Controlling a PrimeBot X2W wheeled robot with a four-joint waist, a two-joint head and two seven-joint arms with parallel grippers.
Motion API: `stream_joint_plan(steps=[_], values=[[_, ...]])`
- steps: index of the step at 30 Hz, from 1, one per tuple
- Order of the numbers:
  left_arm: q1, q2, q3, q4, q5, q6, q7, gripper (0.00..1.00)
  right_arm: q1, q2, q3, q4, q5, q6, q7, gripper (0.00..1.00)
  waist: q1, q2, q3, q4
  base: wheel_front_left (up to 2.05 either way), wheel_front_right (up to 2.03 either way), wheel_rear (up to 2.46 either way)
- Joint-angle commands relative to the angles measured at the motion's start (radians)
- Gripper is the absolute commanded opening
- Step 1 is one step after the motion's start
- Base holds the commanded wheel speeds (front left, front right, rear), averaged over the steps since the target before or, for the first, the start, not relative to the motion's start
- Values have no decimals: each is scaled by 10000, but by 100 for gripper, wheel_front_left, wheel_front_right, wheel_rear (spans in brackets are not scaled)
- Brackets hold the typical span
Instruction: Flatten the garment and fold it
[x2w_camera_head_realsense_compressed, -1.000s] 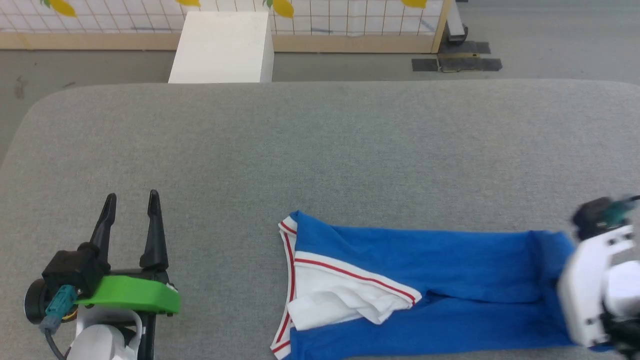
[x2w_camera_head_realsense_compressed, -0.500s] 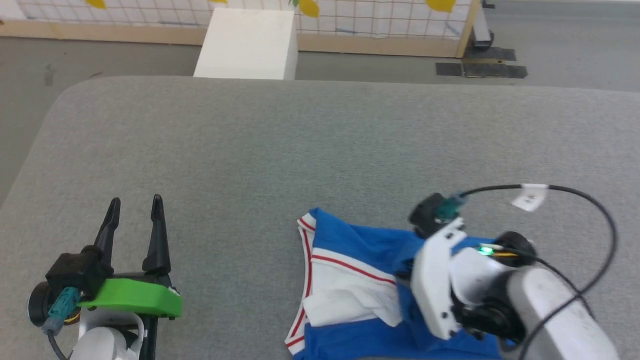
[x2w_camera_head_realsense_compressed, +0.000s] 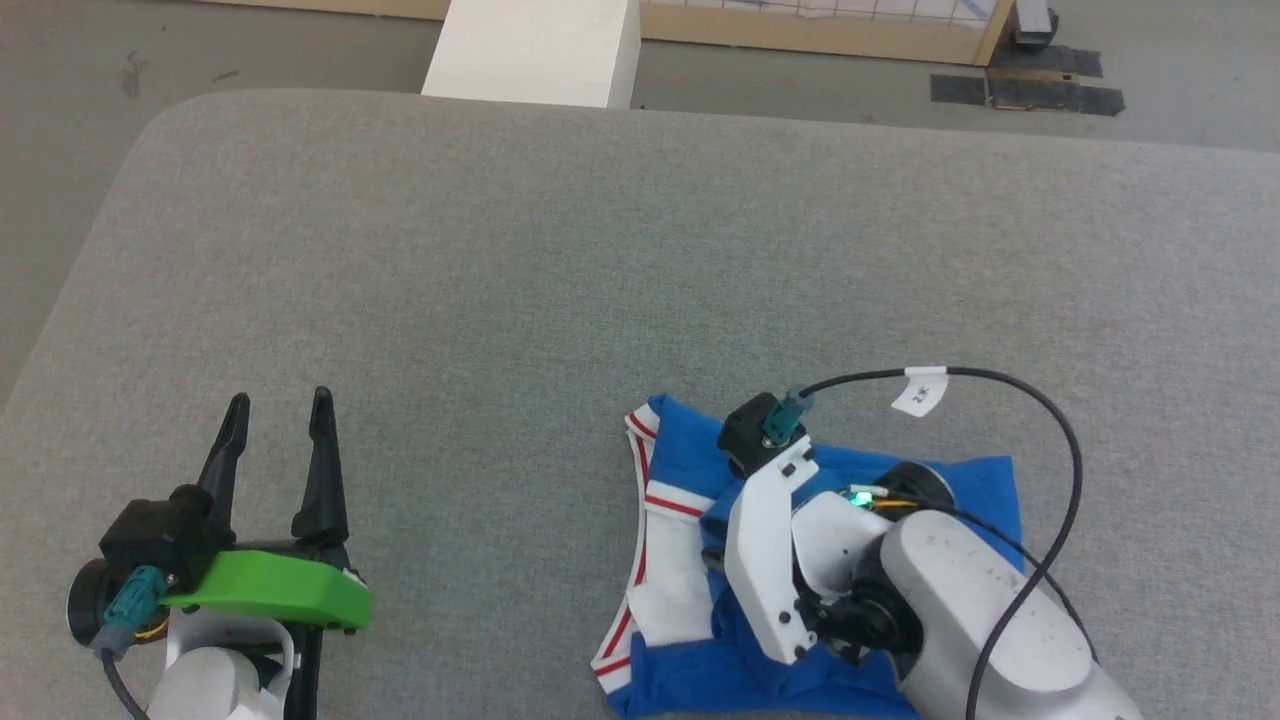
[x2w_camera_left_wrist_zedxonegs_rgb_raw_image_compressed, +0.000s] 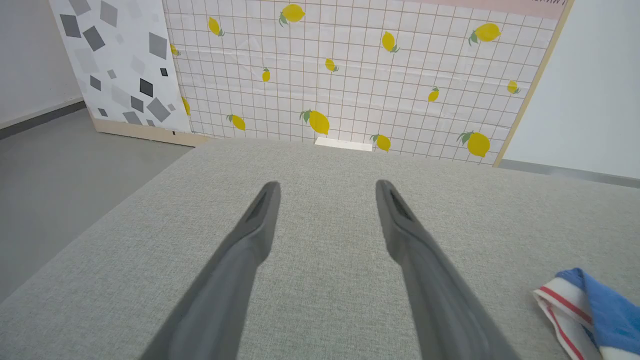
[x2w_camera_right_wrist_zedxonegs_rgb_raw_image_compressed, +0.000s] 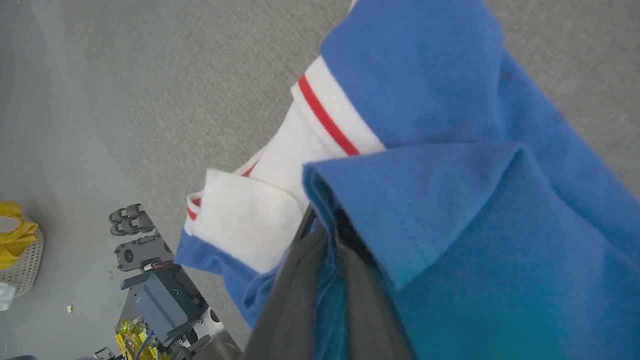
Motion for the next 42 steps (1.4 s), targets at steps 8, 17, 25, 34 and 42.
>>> stream_joint_plan(steps=[8, 17, 25, 34, 42], values=[[-304, -135, 4, 164, -4, -139, -44, 100, -799, 398, 1235, 577, 686, -13, -1327, 100, 0, 0, 77, 38, 0, 0, 0], [-164, -58, 243, 82, 119, -89, -45, 100, -1849, 231, 1966, -713, 1391, -13, -2907, 100, 0, 0, -419, -424, 0, 0, 0], [262, 38, 437, -240, 261, 31, -45, 100, -288, -1163, -1755, -1694, -590, -13, -2899, 100, 0, 0, -750, -1053, 0, 0, 0], [384, 0, 279, -347, 267, 24, -44, 100, 3226, -1153, -4281, -2950, -1797, -13, -1112, 100, 0, 0, -647, -1161, 0, 0, 0], [171, 3, 118, -290, 248, -15, -37, 100, 3414, -755, -4219, -2021, -2109, -13, -1014, 100, 0, 0, -425, -994, 0, 0, 0]])
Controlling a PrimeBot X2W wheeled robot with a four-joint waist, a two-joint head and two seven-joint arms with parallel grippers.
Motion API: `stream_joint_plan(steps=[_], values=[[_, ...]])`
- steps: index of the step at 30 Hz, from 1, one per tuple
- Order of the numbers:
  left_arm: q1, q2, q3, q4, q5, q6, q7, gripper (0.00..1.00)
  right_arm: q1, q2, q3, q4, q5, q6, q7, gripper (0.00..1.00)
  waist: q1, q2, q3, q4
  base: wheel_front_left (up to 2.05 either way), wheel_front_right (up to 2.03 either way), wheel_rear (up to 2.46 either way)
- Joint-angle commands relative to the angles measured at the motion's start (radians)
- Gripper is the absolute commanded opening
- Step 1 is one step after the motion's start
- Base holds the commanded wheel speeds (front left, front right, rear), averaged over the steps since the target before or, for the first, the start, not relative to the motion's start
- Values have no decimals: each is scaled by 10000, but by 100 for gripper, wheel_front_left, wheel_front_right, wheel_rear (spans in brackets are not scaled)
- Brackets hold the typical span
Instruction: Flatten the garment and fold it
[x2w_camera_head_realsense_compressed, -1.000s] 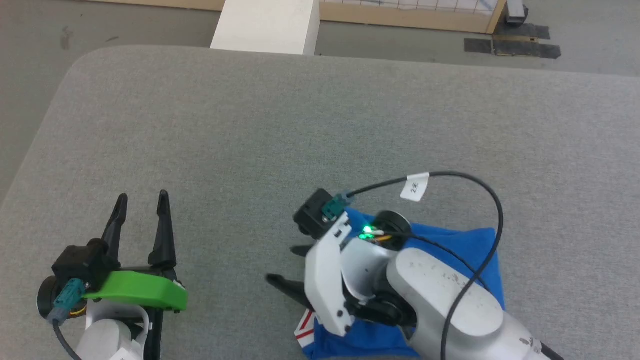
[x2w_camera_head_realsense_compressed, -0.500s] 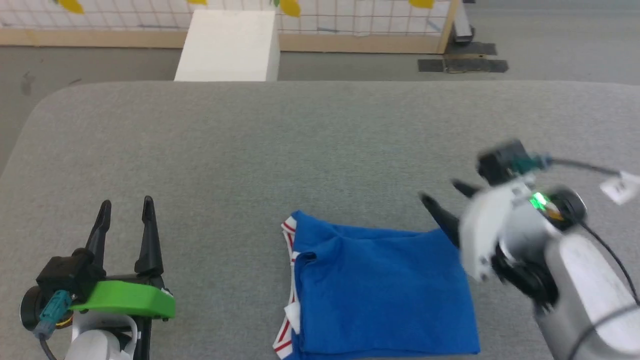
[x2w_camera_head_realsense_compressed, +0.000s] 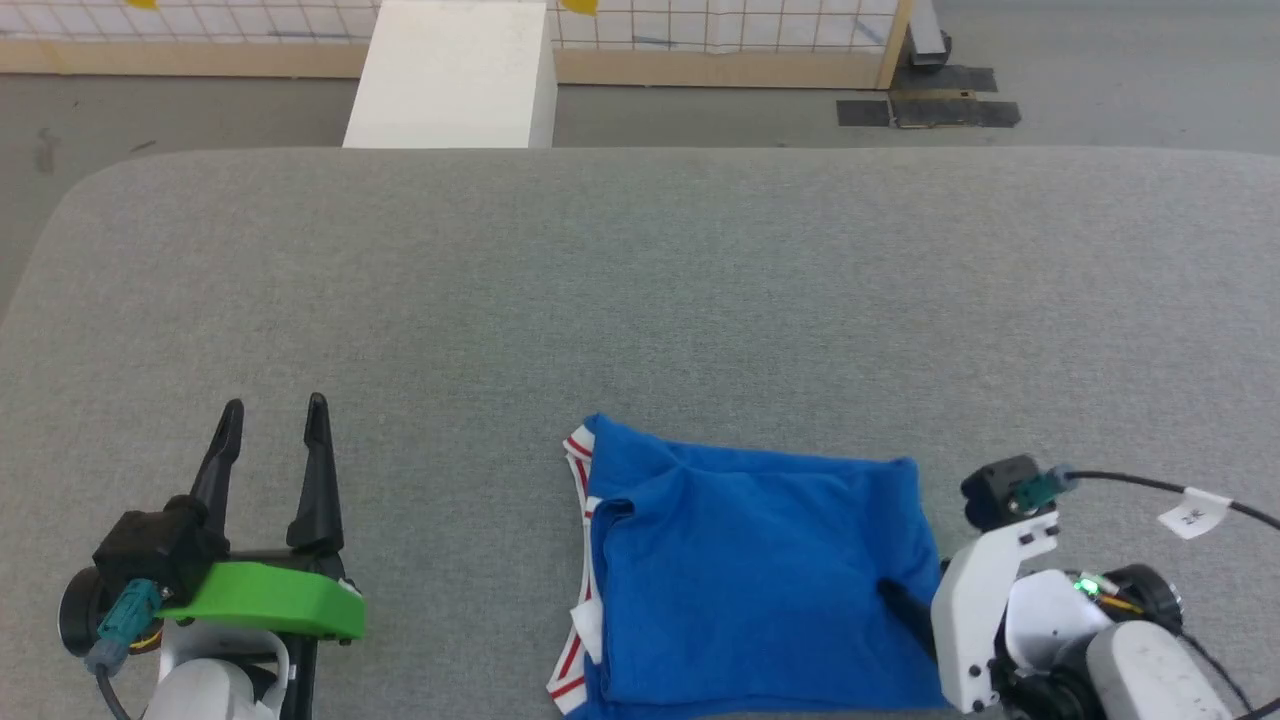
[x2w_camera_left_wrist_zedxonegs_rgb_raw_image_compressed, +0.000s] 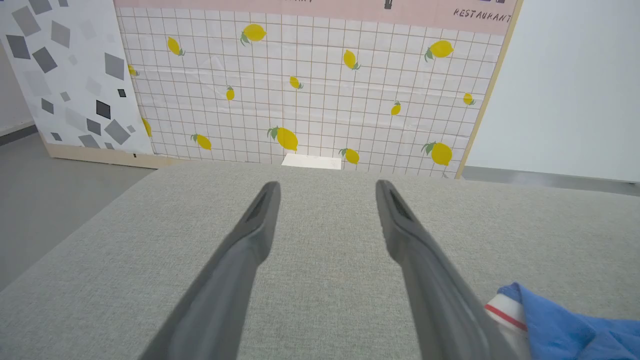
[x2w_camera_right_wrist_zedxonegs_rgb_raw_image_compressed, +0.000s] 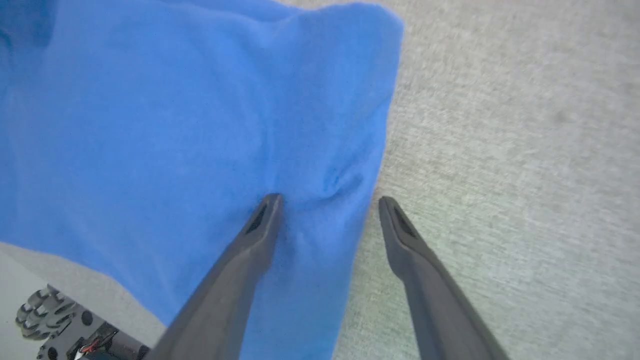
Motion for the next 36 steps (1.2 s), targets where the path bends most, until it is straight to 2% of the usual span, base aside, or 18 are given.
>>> stream_joint_plan(steps=[1, 5, 6, 7, 8, 12, 16, 19, 22, 26, 30, 36], values=[[-98, 15, -26, 47, 108, -19, -39, 100, -94, 83, 52, 263, -27, -13, -9, 100, 0, 0, 37, 64, 0, 0, 0], [-94, 26, -31, 87, 82, -3, -39, 100, -284, 86, 235, 864, -38, -13, -28, 100, 0, 0, 38, 76, 0, 0, 0], [-80, 30, -28, 91, 75, 1, -40, 100, -323, 66, 270, 959, -13, -13, -4, 65, 0, 0, 29, 65, 0, 0, 0], [-62, 34, -22, 90, 66, 8, -40, 100, -377, 38, 315, 1018, 44, -13, 5, 6, 0, 0, 28, 45, 0, 0, 0], [-52, 35, -9, 82, 56, 22, -40, 100, -436, 5, 368, 1013, 108, -13, -21, 0, 0, 0, 37, 11, 0, 0, 0], [59, 54, 137, -26, -17, 106, -42, 100, -725, -391, 743, 786, 515, -13, 85, 0, 0, 0, 87, -443, 0, 0, 0], [269, 195, 433, -421, -49, 229, -43, 100, -1352, -1403, 1485, 270, 922, -13, 443, 0, 0, 0, 465, -1579, 0, 0, 0], [376, 341, 598, -787, -8, 331, -41, 100, -2008, -2154, 1955, 65, 1322, -13, 540, 0, 0, 0, 816, -2671, 0, 0, 0], [345, 513, 715, -1132, -7, 381, 76, 100, -2682, -2854, 2252, 170, 1632, -13, 421, 0, 0, 0, 1163, -3645, 0, 0, 0], [188, 805, 879, -1622, 42, 474, 359, 100, -3554, -3536, 2460, 656, 1855, -13, -15, 0, 0, 0, 1713, -4585, 0, 0, 0], [35, 1169, 1020, -2174, 131, 532, 755, 100, -4268, -3968, 2464, 1454, 1922, -13, -584, 0, 0, 0, 2331, -5023, 0, 0, 0], [-16, 1789, 1292, -3162, 345, 650, 1476, 100, -5209, -4200, 2023, 2874, 1734, -13, -1584, 0, 0, 0, 3270, -5119, 0, 0, 0]])
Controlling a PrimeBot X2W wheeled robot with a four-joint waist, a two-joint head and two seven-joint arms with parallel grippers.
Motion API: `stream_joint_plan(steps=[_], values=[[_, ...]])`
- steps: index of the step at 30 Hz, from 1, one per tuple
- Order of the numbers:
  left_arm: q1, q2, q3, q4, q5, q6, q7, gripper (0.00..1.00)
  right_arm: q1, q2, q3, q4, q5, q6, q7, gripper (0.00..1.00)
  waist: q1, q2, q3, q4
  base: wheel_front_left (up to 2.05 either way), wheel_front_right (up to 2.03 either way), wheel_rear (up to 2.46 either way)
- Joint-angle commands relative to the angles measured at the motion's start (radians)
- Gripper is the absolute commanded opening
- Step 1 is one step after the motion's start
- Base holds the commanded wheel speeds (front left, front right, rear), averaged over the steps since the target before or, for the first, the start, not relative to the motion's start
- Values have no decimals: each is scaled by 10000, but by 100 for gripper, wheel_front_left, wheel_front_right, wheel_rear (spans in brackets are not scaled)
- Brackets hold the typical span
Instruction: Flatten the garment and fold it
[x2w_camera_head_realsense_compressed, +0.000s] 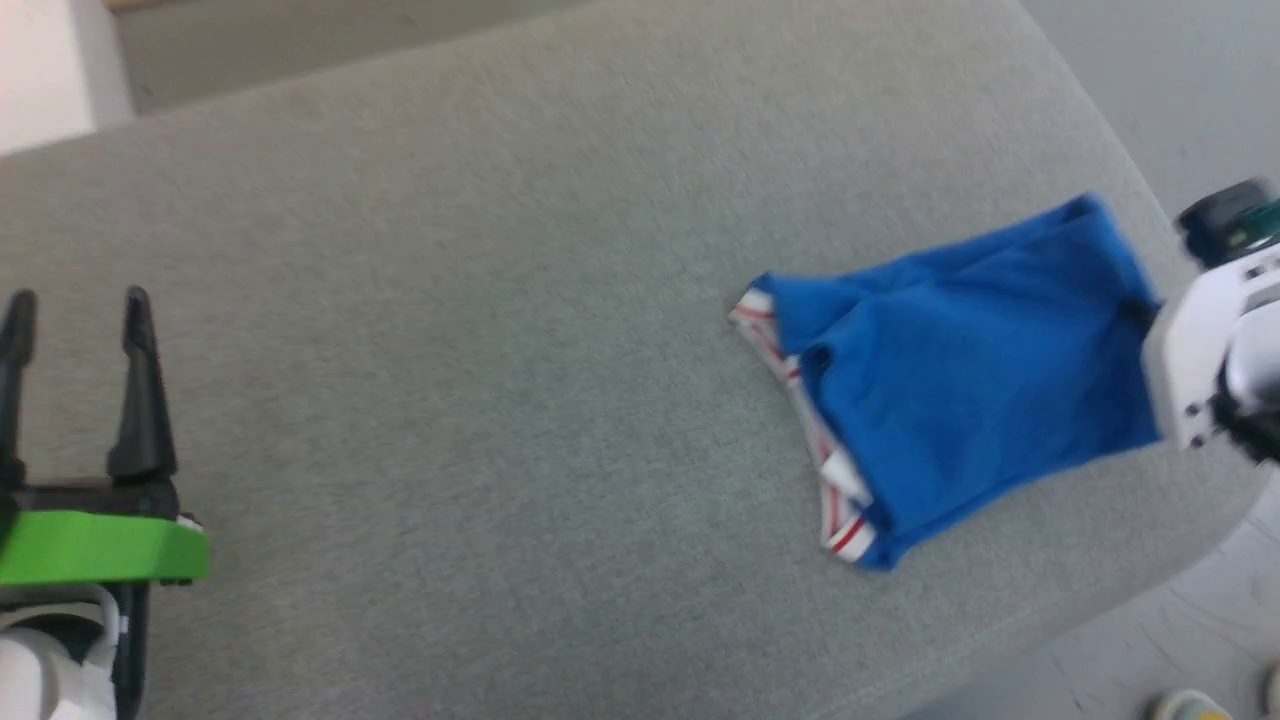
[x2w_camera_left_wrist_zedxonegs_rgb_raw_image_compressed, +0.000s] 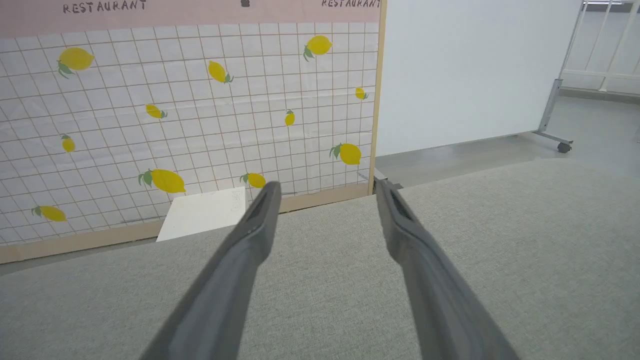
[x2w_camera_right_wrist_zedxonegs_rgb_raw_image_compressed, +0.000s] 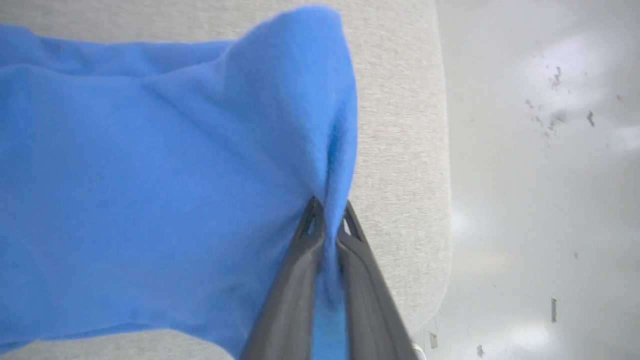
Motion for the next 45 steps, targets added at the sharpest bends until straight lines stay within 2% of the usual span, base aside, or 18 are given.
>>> stream_joint_plan(steps=[1, 13, 14, 15, 19, 23, 28, 29, 31, 38, 45], values=[[-110, 141, 85, -187, 70, 72, 101, 100, -286, -46, -194, 320, -144, -19, -245, 0, 0, -1, 1459, -759, 0, 0, 0], [67, 774, 453, -1376, 168, 207, 1045, 100, -1428, 209, -2507, 3058, -1550, -19, -1915, 0, 0, -1, 2396, -279, 0, 0, 0], [86, 793, 477, -1426, 158, 219, 1076, 100, -1498, 257, -2698, 3210, -1724, -19, -2036, 38, 0, -1, 2416, -265, 0, 0, 0], [102, 804, 490, -1455, 154, 227, 1097, 100, -1547, 274, -2833, 3322, -1872, -19, -2121, 98, 0, -1, 2426, -252, 0, 0, 0], [141, 762, 461, -1447, 133, 268, 1058, 100, -1752, 311, -3373, 3634, -2272, -19, -2572, 100, 0, -1, 2295, -145, 0, 0, 0], [59, 488, 227, -1181, 33, 283, 754, 100, -1881, 243, -3623, 3188, -1945, -19, -3452, 100, 0, -1, 1812, 160, 0, 0, 0], [-4, -15, -87, -575, -145, 316, 180, 100, -1513, 16, -3243, 1360, -1217, -19, -4788, 100, 0, -1, 886, 613, 0, 0, 0], [15, -179, -176, -280, -195, 316, -68, 100, -1299, 35, -3155, 479, -946, -19, -5117, 100, 0, -1, 462, 805, 0, 0, 0], [25, -297, -264, -10, -220, 294, -302, 100, -1109, 203, -3210, -375, -724, -19, -5461, 100, 0, -1, 92, 1010, 0, 0, 0], [3, -832, -495, 836, -440, 318, -898, 100, 132, 2066, -3358, -3019, -1031, -19, -5422, 100, 0, -1, -1020, 1903, 0, 0, 0], [-5, -1255, -601, 1555, -613, 306, -1239, 100, 1212, 4080, -3454, -3845, -1603, -19, -5611, 100, 0, -1, -1868, 2711, 0, 0, 0]])
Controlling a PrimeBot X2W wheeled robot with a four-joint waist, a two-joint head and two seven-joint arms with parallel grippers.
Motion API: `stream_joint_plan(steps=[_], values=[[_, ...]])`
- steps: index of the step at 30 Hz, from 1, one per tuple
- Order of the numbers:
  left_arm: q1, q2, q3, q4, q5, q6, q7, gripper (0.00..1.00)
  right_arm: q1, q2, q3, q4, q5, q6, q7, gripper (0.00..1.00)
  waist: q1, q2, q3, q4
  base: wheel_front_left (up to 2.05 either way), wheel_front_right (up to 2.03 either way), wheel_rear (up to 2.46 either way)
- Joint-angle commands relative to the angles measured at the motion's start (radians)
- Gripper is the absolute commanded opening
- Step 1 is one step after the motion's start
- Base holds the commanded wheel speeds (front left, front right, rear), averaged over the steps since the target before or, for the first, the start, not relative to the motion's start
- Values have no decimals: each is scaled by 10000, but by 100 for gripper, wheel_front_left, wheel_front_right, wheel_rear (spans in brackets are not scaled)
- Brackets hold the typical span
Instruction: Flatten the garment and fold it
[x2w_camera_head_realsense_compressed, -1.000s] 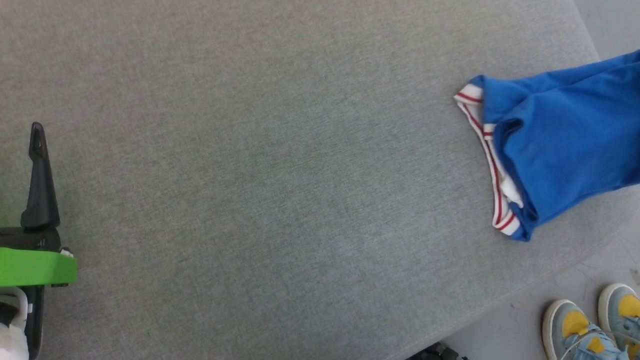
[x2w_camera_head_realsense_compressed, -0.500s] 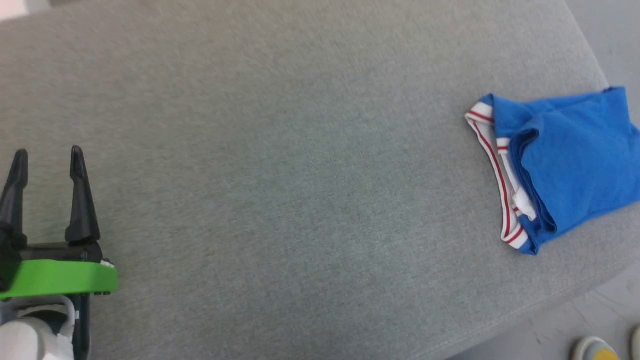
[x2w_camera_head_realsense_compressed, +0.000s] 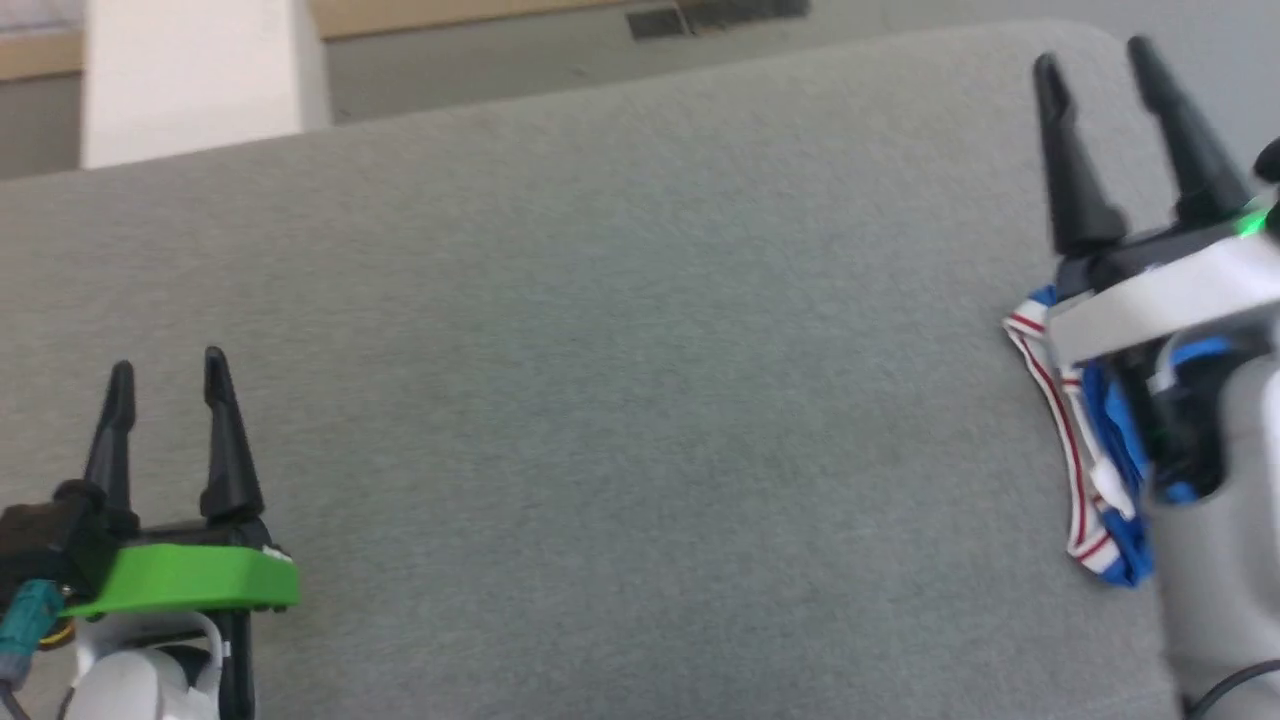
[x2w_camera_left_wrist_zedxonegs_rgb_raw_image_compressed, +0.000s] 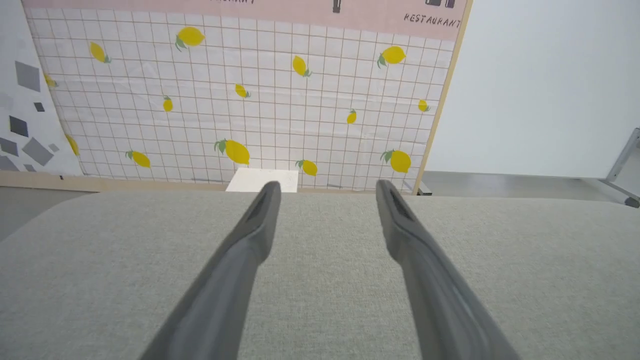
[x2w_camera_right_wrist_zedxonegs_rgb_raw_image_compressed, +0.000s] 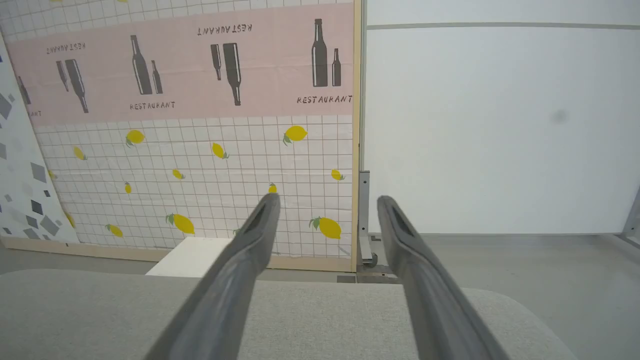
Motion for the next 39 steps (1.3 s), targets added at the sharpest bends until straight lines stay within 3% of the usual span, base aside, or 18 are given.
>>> stream_joint_plan(steps=[1, 5, 10, 20, 39], values=[[-73, -81, -45, 125, -62, -9, -99, 100, 334, 369, -87, -43, -203, -17, -229, 100, 0, 0, -1015, 1010, 0, 0, 0], [-147, -251, -163, 501, -51, -48, -188, 100, 947, 1121, -314, 213, -520, -17, -856, 100, 0, 0, -1339, 1347, 0, 0, 0], [-292, -437, -357, 902, 94, -51, -258, 100, 1782, 1476, -415, 743, -798, -17, -1518, 100, 0, 0, -1639, 1686, 0, 0, 0], [-334, -918, -476, 1645, 235, -81, -329, 100, 3369, 1532, -285, 1274, -629, -17, -2498, 100, 0, 0, -2069, 2002, 0, 0, 0], [-264, -1582, -841, 2770, 1057, -620, -338, 100, 4351, 1534, -178, 1695, -583, -17, -2647, 100, 0, 0, -2183, 2189, 0, 0, 0]])
